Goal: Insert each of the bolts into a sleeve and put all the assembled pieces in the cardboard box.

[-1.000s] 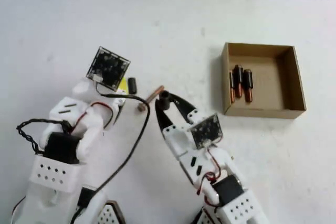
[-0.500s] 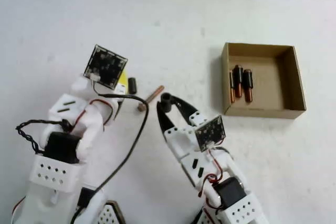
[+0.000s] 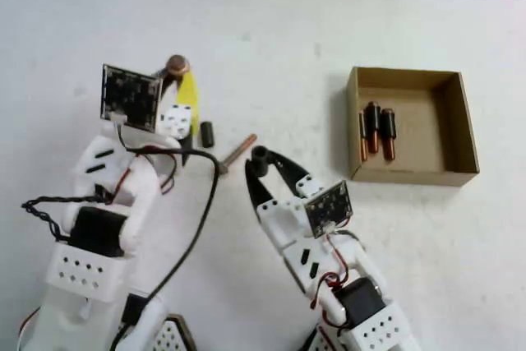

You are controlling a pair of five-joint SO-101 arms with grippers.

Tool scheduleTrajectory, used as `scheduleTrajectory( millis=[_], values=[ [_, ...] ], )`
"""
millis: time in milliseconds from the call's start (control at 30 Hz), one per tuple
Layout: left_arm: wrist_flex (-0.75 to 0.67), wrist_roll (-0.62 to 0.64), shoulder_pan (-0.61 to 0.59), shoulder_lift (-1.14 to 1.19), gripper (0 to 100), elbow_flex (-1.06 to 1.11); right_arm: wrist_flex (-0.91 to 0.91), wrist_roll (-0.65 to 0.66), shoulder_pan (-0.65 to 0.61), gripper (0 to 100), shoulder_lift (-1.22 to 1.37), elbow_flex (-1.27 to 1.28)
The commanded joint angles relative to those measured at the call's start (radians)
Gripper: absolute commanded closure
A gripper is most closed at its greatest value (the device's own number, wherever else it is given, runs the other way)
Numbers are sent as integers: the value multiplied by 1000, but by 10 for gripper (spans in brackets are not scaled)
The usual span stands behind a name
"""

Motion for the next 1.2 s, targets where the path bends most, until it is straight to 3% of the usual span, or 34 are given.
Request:
scheduleTrajectory(
  millis=[0,100,433,533,867,1167],
  values=[
    [-34,5,114,-30,977,-20,-5,0,2,981,-15,8],
    [-14,9,176,-30,977,-41,-2,0,5,981,-15,8],
    [54,127,200,-36,977,-115,-5,2,7,981,-15,8],
    [75,140,260,-113,977,-103,-1,51,2,981,-15,9],
    [83,144,292,-326,977,64,-1,63,4,981,-15,9],
    [34,144,331,-349,977,161,-1,63,7,981,-15,9]
  ],
)
